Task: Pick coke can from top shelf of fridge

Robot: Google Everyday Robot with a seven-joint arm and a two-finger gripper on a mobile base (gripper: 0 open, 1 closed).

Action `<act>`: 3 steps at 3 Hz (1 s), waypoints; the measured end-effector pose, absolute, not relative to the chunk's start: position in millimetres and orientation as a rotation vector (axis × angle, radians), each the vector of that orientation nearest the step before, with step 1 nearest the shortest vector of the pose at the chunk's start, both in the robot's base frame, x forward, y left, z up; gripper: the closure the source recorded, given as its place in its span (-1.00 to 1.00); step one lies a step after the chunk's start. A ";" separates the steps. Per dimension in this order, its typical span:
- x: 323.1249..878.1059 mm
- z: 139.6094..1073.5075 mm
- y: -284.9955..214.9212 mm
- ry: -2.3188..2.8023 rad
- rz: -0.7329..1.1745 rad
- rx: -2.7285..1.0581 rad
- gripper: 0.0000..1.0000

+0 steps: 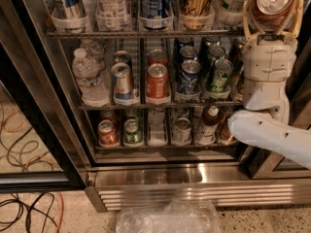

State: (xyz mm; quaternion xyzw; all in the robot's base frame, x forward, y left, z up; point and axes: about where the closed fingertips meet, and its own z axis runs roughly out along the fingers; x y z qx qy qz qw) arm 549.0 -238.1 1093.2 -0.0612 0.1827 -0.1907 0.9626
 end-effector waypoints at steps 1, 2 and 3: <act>536.3 1092.6 -238.4 0.335 -0.388 -0.184 1.00; 521.0 1077.9 -225.5 0.328 -0.370 -0.287 1.00; 521.0 1077.9 -225.5 0.328 -0.370 -0.287 1.00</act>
Offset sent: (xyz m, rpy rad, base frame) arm -0.0625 0.0131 -0.0449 -0.2408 -0.0349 0.0816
